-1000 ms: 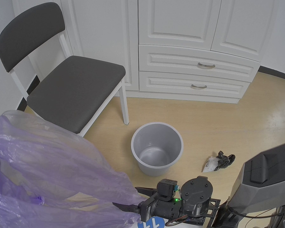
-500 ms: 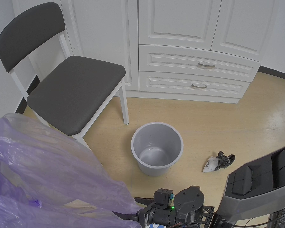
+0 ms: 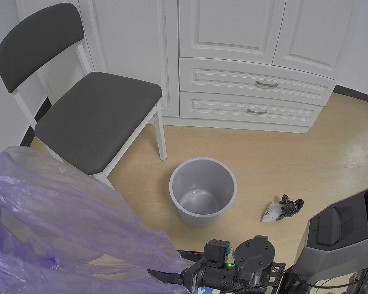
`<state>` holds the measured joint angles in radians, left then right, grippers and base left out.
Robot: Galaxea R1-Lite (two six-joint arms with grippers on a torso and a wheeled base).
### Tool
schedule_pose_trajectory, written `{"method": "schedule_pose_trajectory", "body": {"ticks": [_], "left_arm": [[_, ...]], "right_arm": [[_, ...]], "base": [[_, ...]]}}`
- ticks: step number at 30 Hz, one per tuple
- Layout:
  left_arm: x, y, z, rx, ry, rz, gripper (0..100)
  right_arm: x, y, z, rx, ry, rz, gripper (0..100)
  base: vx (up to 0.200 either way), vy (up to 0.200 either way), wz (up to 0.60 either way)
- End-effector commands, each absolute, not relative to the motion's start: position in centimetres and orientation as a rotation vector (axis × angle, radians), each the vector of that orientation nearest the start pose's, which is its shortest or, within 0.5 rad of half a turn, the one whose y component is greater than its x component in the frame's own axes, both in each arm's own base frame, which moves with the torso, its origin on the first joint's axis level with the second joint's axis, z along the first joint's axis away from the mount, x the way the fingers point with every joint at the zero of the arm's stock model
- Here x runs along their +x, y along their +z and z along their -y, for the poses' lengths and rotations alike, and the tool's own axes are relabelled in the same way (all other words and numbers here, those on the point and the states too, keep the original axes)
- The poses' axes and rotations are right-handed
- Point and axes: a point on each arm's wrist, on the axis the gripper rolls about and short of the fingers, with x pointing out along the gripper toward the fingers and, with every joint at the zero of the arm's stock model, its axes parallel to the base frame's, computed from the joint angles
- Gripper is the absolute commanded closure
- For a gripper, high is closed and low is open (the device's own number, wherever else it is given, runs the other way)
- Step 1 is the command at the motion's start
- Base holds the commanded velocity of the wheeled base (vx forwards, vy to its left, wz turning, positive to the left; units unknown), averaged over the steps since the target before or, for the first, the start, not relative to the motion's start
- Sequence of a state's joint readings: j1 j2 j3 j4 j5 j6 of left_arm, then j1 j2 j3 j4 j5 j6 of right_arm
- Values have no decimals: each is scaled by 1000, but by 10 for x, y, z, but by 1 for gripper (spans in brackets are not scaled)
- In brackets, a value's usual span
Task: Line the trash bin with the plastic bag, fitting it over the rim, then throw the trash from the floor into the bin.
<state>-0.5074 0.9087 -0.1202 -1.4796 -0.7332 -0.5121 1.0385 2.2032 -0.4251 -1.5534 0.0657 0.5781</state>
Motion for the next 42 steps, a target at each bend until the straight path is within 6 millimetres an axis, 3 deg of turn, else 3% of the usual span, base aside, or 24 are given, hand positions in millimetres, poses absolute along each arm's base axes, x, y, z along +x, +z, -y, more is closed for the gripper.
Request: {"method": "schedule_pose_trajectory", "body": {"ticks": [1, 14, 27, 28, 34, 37, 42], "left_arm": [[51, 227, 46, -342, -1341, 409, 100], [51, 228, 46, -339, -1339, 415, 100], [51, 228, 45, -337, -1339, 425, 100], [51, 228, 45, -338, -1340, 425, 100], [53, 227, 46, -340, -1335, 406, 100], [55, 229, 47, -347, -1331, 404, 100], [65, 225, 51, -363, -1291, 363, 100]], "right_arm": [[157, 38, -267, 379, 1011, -482, 0], [151, 41, -249, 250, 1021, -448, 0], [148, 44, -246, 246, 1039, -446, 0], [147, 46, -245, 250, 1041, -443, 100], [148, 50, -241, 250, 1057, -434, 100], [159, 52, -233, 225, 1019, -397, 100], [170, 71, -222, 234, 984, -306, 100]], "base": [[0, 0, 0], [0, 0, 0], [0, 0, 0], [0, 0, 0], [0, 0, 0], [0, 0, 0], [0, 0, 0]]}}
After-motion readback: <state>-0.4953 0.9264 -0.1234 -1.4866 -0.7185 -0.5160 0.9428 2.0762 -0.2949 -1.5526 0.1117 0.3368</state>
